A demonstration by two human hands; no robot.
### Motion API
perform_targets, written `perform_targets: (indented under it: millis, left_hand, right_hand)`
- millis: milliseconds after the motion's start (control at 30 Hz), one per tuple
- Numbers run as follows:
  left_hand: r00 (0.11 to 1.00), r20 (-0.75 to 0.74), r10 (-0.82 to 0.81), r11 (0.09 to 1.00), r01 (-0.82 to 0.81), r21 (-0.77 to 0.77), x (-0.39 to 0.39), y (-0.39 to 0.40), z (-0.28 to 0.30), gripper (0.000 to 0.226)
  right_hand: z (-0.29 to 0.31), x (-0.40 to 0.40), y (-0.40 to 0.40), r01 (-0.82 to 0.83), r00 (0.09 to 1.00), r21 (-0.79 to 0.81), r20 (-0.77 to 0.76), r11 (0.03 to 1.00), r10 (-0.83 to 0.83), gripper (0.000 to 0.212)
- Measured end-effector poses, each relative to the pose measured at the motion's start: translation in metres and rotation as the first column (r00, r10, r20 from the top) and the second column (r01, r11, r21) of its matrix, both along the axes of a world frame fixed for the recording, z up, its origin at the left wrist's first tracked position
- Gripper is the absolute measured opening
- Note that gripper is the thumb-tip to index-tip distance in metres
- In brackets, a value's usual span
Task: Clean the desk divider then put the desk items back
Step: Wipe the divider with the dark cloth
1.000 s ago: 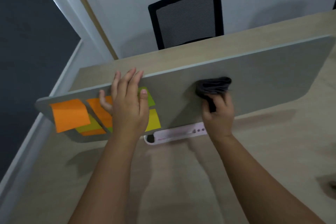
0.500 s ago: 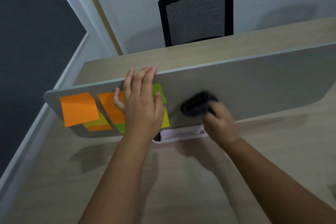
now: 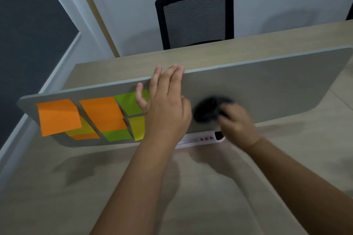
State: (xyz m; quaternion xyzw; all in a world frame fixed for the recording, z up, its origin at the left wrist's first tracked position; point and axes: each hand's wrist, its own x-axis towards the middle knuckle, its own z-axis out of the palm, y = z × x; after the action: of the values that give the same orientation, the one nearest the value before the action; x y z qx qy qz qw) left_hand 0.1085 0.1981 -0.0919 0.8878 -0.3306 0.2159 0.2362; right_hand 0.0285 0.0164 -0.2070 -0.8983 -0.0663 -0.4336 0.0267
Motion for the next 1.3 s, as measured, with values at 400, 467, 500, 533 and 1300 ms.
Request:
perform_targets:
  millis: [400, 467, 500, 533, 1300]
  left_hand:
    - [0.999, 0.05, 0.009, 0.997, -0.005, -0.081, -0.027, -0.049, -0.003, 0.064]
    - [0.999, 0.035, -0.023, 0.995, 0.027, -0.097, -0.034, -0.061, -0.003, 0.064]
    - [0.999, 0.033, -0.037, 0.994, 0.041, -0.102, -0.037, -0.065, -0.003, 0.064]
    - [0.998, 0.035, -0.044, 0.992, 0.048, -0.113, -0.038, -0.069, -0.002, 0.064]
    - [0.988, 0.036, -0.149, 0.982, 0.153, -0.11, -0.051, -0.125, 0.008, 0.054]
  right_hand:
    - [-0.071, -0.042, -0.04, 0.043, 0.922, -0.092, -0.38, 0.995, -0.075, 0.016]
    - [-0.049, -0.043, -0.039, 0.074, 0.962, -0.032, -0.263, 0.997, -0.08, 0.012]
    - [-0.021, -0.04, -0.041, 0.101, 0.986, 0.033, -0.14, 0.994, -0.095, 0.012]
    - [0.013, -0.035, -0.047, 0.127, 0.992, 0.149, -0.018, 0.981, -0.126, 0.015]
    - [0.042, -0.056, -0.122, 0.212, 0.898, 0.208, 0.345, 0.955, -0.274, 0.021]
